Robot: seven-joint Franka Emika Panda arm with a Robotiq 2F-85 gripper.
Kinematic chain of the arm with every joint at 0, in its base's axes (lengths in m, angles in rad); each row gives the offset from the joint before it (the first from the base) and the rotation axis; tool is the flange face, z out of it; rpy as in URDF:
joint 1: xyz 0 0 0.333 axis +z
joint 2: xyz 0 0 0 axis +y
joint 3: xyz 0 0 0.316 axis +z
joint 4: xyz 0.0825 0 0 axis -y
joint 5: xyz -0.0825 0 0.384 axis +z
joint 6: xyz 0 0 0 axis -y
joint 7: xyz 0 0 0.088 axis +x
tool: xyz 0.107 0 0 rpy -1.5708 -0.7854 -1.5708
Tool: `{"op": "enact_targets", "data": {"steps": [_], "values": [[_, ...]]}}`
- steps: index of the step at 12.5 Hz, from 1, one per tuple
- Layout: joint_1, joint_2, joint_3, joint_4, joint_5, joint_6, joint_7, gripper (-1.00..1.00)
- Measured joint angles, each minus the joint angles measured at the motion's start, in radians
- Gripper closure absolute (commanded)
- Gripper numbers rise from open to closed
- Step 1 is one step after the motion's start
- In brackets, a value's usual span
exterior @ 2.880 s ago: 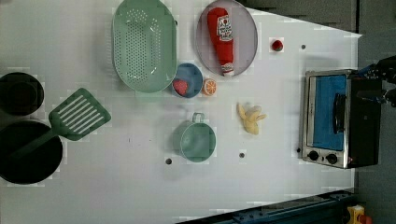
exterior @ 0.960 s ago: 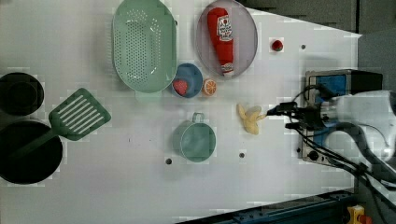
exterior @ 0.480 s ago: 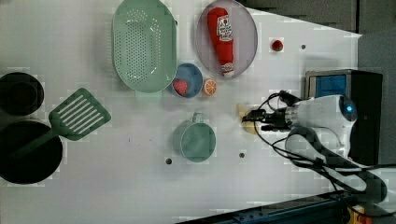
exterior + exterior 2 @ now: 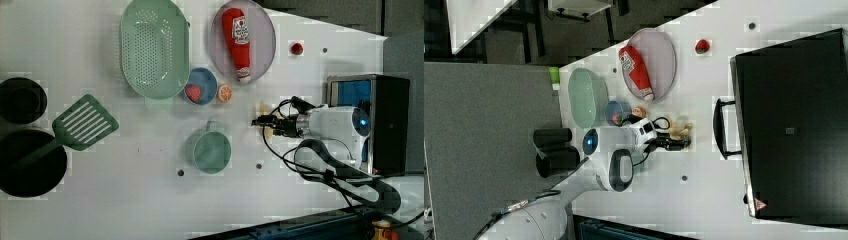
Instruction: Pick Banana and place it in mug.
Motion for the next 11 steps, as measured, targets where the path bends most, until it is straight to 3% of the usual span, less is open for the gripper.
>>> {"op": "enact_targets", "data": {"steps": [4,11], "values": [[0.003,-0.031,-0.004,-0.008,-0.020,0.035,-0.002,0.25],[0.001,-0.041,-0.020,-0.008,-0.023,0.021,-0.002,0.28]]}}
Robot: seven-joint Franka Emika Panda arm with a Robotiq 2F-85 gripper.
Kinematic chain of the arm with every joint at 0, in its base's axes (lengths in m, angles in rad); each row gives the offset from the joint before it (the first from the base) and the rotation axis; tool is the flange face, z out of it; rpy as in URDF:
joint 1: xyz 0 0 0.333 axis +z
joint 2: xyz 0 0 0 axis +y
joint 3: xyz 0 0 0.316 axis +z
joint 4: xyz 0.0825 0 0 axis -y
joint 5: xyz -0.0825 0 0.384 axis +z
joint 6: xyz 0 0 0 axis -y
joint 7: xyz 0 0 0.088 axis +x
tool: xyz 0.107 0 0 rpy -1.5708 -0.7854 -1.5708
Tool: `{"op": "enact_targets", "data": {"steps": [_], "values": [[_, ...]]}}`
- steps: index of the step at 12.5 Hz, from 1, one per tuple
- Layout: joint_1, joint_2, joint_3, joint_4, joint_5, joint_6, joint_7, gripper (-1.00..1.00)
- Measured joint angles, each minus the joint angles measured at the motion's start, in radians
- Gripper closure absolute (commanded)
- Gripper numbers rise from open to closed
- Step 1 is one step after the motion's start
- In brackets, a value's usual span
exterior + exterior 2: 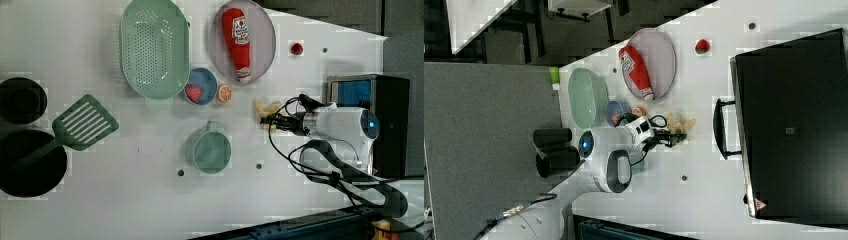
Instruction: Pick Banana and place it in mug.
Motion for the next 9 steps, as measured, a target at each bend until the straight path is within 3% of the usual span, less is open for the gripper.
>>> {"op": "enact_targets", "data": {"steps": [2,6,9], "values": [[0.000,-0.041,0.005,0.004,0.018,-0.069,0.000,0.28],[-0.037,-0.302,0.010,0.037,0.029,-0.514,-0.002,0.28],[-0.036,-0.457,-0.022,0.199,0.011,-0.729,0.001,0.28]]}}
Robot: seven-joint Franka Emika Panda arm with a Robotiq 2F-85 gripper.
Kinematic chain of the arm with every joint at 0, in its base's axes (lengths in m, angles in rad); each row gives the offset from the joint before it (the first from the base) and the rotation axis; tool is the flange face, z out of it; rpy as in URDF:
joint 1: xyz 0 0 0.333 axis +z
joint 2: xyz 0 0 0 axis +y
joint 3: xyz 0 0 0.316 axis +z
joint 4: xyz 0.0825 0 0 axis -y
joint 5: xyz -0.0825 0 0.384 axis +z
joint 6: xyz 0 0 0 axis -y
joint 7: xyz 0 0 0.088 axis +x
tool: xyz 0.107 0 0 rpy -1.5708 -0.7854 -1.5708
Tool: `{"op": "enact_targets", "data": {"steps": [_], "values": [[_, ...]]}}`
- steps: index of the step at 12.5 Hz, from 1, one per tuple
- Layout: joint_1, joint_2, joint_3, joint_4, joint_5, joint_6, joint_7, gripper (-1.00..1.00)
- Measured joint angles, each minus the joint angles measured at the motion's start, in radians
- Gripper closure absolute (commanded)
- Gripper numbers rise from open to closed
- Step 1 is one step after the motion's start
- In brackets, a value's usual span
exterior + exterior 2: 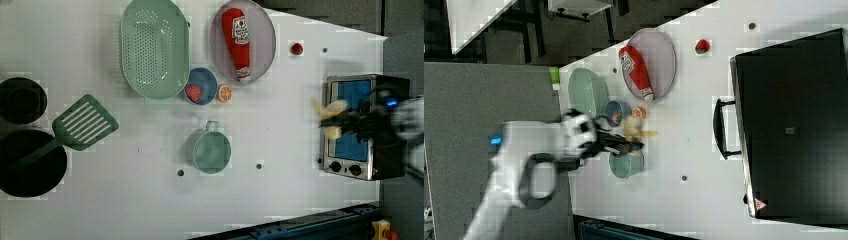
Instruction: Pick Banana and place it in mug.
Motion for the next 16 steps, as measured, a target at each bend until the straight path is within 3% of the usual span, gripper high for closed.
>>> {"op": "enact_targets", "data": {"steps": [3,7,10,13,16], "values": [[-0.009,-0.048,0.022,0.164,-0.008,-0.118,0.005,0.28],[-0.008,-0.063,0.133,0.143,0.119,-0.149,0.143,0.28],[0.034,-0.013,0.275,0.084,0.109,-0.156,0.321,0.28],[0.078,0.053,0.402,0.045,0.090,0.003,0.484,0.28],[0.114,0.094,0.458,-0.025,0.098,0.211,0.576,0.28]]}}
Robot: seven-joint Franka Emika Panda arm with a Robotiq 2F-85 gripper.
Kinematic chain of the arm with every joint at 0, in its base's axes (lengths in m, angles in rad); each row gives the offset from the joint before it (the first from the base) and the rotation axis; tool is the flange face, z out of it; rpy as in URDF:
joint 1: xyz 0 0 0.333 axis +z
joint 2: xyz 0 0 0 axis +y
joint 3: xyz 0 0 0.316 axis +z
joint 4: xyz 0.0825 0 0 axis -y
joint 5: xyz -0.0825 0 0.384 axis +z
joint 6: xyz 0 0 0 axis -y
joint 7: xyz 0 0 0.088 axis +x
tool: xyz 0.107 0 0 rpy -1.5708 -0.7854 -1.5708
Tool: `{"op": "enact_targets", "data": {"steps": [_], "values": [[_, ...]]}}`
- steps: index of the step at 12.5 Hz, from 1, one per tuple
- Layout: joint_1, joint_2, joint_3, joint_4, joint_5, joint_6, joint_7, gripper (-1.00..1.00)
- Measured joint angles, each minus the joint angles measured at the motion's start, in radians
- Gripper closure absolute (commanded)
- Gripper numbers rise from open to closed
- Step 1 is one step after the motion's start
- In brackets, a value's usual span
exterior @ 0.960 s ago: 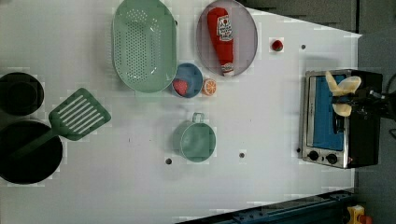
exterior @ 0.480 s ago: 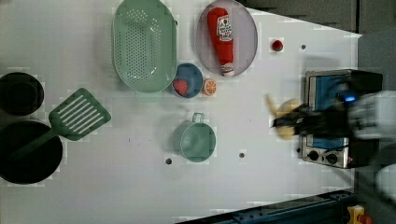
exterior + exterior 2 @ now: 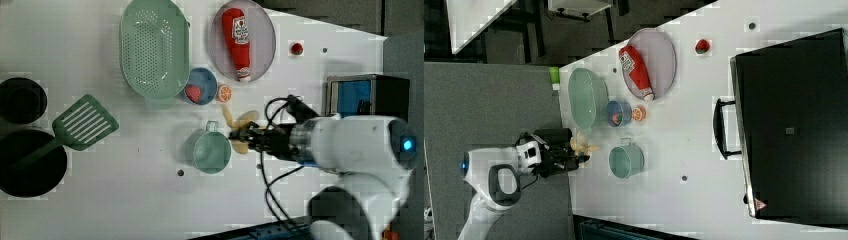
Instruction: Pick Banana and place it in mug.
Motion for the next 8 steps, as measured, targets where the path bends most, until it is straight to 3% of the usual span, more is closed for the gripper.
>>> {"op": "enact_targets", "data": {"steps": [2,4,8], "values": [[0.009,0.027,0.012,-0.047,0.029,0.094,0.040,0.28],[-0.008,0.076,0.023,-0.080,-0.013,0.150,0.089,0.20],[-0.029,0.191,-0.010,-0.096,-0.005,0.226,0.127,-0.67]]}}
